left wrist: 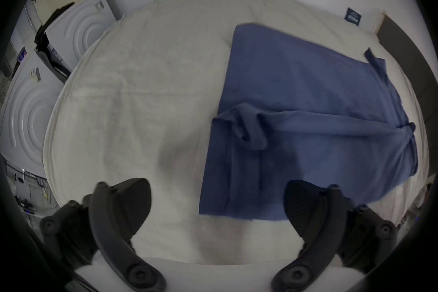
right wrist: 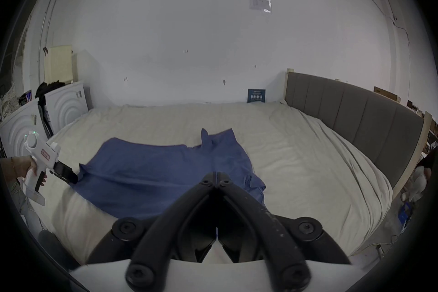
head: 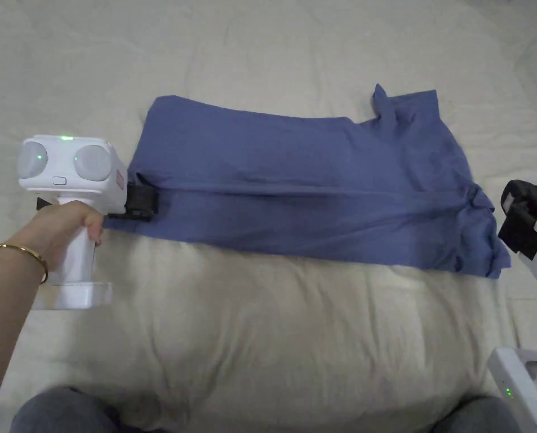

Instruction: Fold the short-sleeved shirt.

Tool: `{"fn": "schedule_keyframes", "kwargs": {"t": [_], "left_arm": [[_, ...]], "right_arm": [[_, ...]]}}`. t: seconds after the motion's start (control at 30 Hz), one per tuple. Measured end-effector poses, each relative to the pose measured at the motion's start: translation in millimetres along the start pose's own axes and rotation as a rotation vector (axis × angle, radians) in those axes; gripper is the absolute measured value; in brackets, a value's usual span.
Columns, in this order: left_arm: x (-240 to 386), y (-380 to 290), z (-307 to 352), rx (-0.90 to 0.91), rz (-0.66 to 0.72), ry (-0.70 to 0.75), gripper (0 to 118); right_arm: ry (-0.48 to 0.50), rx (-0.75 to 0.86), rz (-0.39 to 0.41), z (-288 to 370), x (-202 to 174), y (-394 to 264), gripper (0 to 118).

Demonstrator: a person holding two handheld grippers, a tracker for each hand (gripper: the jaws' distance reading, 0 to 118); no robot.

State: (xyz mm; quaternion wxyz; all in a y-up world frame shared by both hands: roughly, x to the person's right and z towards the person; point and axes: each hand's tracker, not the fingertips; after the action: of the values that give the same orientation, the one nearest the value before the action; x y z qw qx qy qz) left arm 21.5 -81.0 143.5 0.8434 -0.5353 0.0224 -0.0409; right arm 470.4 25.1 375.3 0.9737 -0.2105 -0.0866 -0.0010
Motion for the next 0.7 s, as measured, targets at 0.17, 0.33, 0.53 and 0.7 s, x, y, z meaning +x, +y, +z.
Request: {"fn": "schedule_keyframes", "kwargs": {"t": [0.17,0.33,0.53,0.7], "left_arm": [[0.2,-5.8,-6.5,-0.002,0.068,-0.137,32],[6.4,-8.1,5.3,0.009,0.026,-0.108,7],[-0.2,-6.6,53.6,0.139,0.020,-0.139,7],[-0.5,-7.4,70.1,0.169,0.021,-0.147,7]], "right_arm": [[-0.022,-0.037,-0.005,-11.6,3.5,-5.5,1],[-0.019,-0.064,-0.025,-19.4,11.8,-2.2,1],[0.069,-0.395,-0.066,-63.1,48.8,19.4,52],[-0.014,-0.539,-0.039,-110.5,69.5,-0.7,110]]}}
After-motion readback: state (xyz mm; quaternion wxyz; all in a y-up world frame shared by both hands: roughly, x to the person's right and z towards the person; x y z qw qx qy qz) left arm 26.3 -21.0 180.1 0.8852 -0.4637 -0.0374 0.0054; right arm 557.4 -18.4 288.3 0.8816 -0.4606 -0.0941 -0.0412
